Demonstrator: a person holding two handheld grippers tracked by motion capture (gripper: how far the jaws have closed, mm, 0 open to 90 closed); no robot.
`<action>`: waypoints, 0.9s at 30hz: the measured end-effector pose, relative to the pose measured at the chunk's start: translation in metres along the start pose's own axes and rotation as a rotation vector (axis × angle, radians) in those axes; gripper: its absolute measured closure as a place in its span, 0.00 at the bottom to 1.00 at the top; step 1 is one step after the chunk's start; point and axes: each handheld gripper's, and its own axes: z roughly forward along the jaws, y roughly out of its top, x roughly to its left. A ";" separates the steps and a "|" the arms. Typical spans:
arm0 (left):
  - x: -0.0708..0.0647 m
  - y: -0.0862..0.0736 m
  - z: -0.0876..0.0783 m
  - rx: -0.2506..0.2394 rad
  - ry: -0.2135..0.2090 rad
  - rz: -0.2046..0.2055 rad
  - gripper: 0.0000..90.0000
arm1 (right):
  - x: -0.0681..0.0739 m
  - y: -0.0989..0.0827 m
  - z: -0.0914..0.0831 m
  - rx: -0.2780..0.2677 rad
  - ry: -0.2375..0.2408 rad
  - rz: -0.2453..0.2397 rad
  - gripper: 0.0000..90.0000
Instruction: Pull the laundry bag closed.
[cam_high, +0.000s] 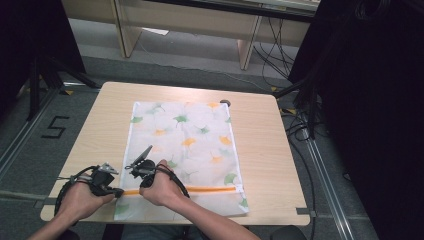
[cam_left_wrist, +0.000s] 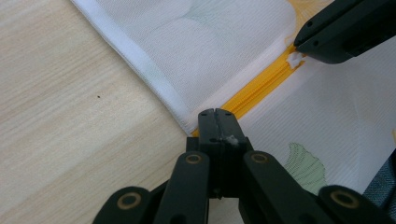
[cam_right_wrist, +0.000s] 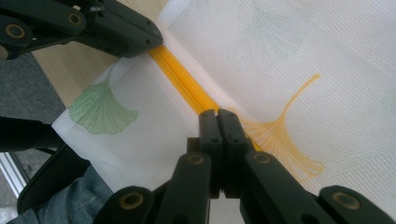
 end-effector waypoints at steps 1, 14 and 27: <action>0.000 0.000 0.000 -0.001 0.000 0.002 1.00 | 0.000 -0.001 -0.001 0.004 0.002 0.012 1.00; 0.000 0.000 0.000 -0.001 -0.001 0.003 1.00 | -0.004 -0.005 -0.004 0.012 -0.015 0.017 1.00; 0.000 0.000 0.000 -0.003 -0.003 0.001 1.00 | -0.008 -0.009 -0.007 0.010 -0.024 0.031 1.00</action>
